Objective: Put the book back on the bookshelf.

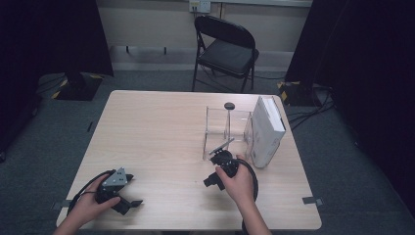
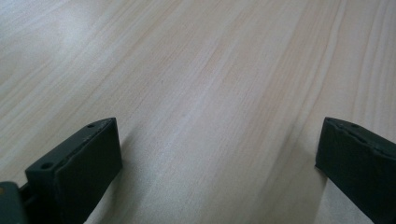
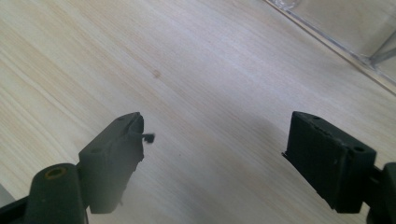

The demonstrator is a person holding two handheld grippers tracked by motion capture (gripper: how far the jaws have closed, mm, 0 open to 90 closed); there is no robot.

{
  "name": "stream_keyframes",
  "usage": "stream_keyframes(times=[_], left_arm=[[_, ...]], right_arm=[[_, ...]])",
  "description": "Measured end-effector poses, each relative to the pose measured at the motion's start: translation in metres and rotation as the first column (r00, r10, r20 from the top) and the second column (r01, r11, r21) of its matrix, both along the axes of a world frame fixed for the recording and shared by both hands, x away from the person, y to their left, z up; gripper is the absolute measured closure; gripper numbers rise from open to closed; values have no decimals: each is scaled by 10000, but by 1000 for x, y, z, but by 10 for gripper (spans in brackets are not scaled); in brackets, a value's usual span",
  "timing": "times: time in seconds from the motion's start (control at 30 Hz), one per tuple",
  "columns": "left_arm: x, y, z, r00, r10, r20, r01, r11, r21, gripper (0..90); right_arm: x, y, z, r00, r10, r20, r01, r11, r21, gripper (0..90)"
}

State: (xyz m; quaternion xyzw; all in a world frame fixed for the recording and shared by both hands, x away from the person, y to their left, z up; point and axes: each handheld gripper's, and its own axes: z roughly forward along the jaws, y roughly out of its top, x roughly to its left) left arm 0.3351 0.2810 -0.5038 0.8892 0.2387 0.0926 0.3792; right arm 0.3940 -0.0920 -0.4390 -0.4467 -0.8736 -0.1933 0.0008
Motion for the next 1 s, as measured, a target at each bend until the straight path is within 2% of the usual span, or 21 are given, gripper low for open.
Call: stream_keyframes(times=[0.2,0.23,0.5,0.53,0.57,0.7,0.73,0.77,0.8,0.83,0.87,1.0], left_arm=[[0,0,0,10000,5,8,-5,10000,10,0],[0,0,0,10000,-1,2,1,10000,2,0],[0,0,0,10000,3,6,-3,10000,10,0],[0,0,0,10000,2,5,-2,10000,13,0],[0,0,0,10000,0,2,0,10000,0,0],[0,0,0,10000,3,3,-3,10000,9,0],[0,0,0,10000,-1,-1,1,10000,1,0],[0,0,0,10000,-1,0,1,10000,-2,0],[0,0,0,10000,2,2,-2,10000,8,0],[0,0,0,10000,2,2,-2,10000,9,0],[0,0,0,10000,5,3,-5,10000,12,0],[0,0,0,10000,4,3,-4,10000,9,0]], right_arm=[[-1,6,-4,10000,10,-68,-9,9999,136,185],[-2,8,-4,9998,-50,-214,52,9999,98,186],[-4,17,-13,9994,351,-72,-349,9992,208,187],[-5,18,-14,9995,261,-197,-257,9995,176,187],[-4,18,-15,9990,443,-48,-442,9988,226,187],[-5,23,-16,9991,407,-120,-404,9990,194,187],[-5,24,-17,9987,518,-19,-517,9984,228,187],[-5,25,-16,9992,391,-119,-388,9990,239,188],[-5,26,-17,9984,572,3,-572,9981,235,188],[-6,28,-16,9989,432,-174,-428,9989,213,188],[-5,29,-17,9982,589,-128,-585,9979,270,188],[-8,35,-19,9981,604,-130,-602,9980,178,188]])
